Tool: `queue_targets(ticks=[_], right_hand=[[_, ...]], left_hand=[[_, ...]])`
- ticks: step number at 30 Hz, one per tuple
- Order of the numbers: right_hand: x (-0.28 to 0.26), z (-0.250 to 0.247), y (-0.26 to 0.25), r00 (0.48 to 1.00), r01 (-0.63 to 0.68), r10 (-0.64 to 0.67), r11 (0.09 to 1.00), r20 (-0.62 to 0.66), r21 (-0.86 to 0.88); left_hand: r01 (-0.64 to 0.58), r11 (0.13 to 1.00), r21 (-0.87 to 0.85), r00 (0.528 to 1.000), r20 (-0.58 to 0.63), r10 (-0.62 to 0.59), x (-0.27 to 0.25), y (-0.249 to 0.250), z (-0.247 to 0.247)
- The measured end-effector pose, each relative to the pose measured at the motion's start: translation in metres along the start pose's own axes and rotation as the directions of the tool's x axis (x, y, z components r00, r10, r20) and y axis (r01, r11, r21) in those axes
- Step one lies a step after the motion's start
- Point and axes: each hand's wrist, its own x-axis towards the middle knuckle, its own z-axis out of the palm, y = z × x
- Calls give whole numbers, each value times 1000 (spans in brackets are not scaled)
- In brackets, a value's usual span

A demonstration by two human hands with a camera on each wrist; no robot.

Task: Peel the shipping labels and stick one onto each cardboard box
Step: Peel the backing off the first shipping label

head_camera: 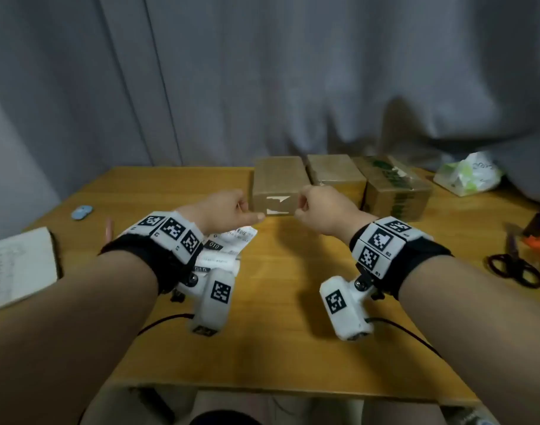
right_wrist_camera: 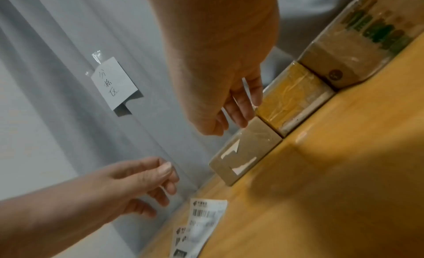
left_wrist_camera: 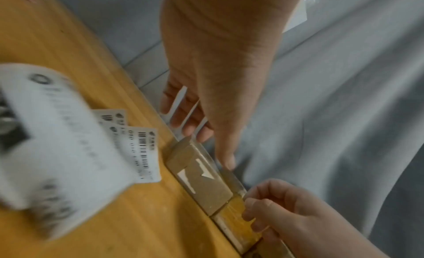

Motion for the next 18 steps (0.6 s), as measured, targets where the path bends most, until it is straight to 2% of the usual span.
queue_targets(ticks=[3,6,8,10,13,15,18], right_hand=[[-2,14,-5,999,-4,5,1000,33,-6],[-10,28,-15,999,-15,14,1000,43,11],[-15,35,-22,999,-2,1,1000,42,28],[-21,39,-28,999,14,-17,999,51,43],[-26,43,-34,998,42,-47,995,52,93],[-27,45,-36,998,52,-60,976,33,210],[-24,40,-41,998,52,-54,883,-9,466]], left_hand=[[103,986,130,969,210,-129,-18,-14,3],[145,957,251,918,327,-225,-36,-23,7],[156,957,245,898,368,-241,-43,-26,10],[141,972,187,930,313,-195,-47,-29,16],[83,992,98,988,123,-95,-49,-26,23],[32,999,-1,999,21,-32,-47,-21,23],[-111,976,-186,990,-108,92,-42,-9,13]])
